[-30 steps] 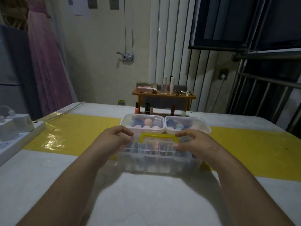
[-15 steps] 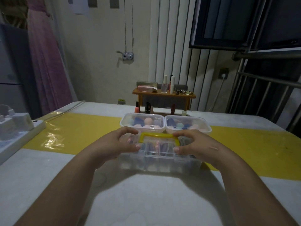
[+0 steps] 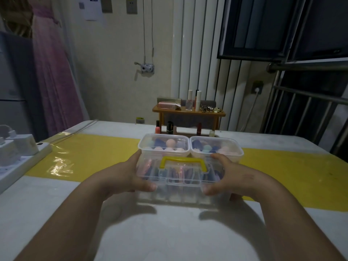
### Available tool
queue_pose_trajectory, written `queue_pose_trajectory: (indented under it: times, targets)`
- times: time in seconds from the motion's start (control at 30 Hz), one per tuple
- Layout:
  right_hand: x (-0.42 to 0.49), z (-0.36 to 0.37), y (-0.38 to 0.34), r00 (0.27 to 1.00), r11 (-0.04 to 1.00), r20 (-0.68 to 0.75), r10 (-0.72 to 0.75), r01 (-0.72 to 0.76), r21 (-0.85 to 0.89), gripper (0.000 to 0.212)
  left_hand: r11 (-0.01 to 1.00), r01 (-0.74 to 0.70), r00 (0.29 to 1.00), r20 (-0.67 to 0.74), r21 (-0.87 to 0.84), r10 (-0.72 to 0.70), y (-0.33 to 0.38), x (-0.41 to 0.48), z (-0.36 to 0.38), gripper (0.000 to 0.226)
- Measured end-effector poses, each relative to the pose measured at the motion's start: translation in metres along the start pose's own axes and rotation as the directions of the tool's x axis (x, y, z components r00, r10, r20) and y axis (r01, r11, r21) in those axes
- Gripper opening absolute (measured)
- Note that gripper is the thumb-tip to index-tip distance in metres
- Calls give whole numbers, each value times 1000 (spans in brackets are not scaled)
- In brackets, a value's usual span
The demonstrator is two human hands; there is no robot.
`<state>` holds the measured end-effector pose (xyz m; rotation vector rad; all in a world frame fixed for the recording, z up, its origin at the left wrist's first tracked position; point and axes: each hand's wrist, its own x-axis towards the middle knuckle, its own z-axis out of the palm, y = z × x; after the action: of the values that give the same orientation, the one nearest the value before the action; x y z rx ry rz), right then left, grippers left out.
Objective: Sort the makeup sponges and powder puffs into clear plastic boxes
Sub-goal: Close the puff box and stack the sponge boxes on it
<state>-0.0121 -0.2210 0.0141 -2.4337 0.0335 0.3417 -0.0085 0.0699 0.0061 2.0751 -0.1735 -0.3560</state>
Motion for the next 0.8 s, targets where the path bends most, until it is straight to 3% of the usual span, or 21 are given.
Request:
queue_pose_trajectory:
  times: [0.27, 0.37, 0.43, 0.57, 0.67, 0.8]
  targets:
    - [-4, 1, -7, 999, 995, -25, 33, -35, -91, 125, 921, 66, 993, -118, 383, -23, -2, 6, -2, 127]
    - [-4, 2, -7, 999, 996, -42, 11, -14, -87, 121, 916, 56, 991, -137, 396, -1, -3, 8, -1, 127]
    - [-3, 3, -6, 998, 996, -58, 0, -5, -92, 120, 926, 28, 987, -156, 375, 33, -5, 9, -3, 115]
    - [-1, -1, -4, 993, 991, -115, -33, 18, -130, 122, 960, -32, 977, -195, 279, 90, -9, 11, -6, 62]
    - [-5, -5, -6, 986, 997, -146, -76, 70, -43, 114, 988, -76, 948, -299, 137, 114, -9, 11, -11, 36]
    - [-11, -8, -8, 961, 974, -233, -146, 181, 137, 95, 978, -205, 885, -431, -28, 174, -6, 12, -12, 29]
